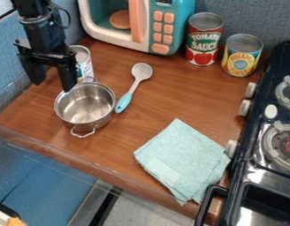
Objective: Move the blue cloth from the right side to the center
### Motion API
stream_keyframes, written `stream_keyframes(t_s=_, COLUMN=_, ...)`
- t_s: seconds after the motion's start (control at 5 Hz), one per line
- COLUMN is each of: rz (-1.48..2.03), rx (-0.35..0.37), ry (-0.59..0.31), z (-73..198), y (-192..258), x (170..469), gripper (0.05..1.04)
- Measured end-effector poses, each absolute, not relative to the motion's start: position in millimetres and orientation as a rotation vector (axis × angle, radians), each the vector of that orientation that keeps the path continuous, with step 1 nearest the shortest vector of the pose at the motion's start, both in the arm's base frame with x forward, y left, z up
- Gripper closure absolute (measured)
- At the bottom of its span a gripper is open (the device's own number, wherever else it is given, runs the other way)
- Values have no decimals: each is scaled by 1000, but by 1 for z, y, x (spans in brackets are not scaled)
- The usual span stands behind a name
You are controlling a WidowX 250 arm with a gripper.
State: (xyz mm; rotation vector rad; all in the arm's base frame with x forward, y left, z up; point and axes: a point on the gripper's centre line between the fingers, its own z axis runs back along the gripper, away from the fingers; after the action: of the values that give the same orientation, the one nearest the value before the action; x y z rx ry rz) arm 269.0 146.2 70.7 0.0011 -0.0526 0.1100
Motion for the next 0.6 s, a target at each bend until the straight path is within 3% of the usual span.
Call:
stream_keyframes(t_s=0.2, rz=119, rx=-11, ry=-26, z=61, y=144, x=266, gripper=83)
stream_keyframes(t_s=0.4, rz=42, rx=22, ry=2, z=62, y=95, x=251, gripper=83)
stream_keyframes(t_s=0.6, rz=-22, rx=44, ry=-34, z=68, y=53, x=242, gripper=83)
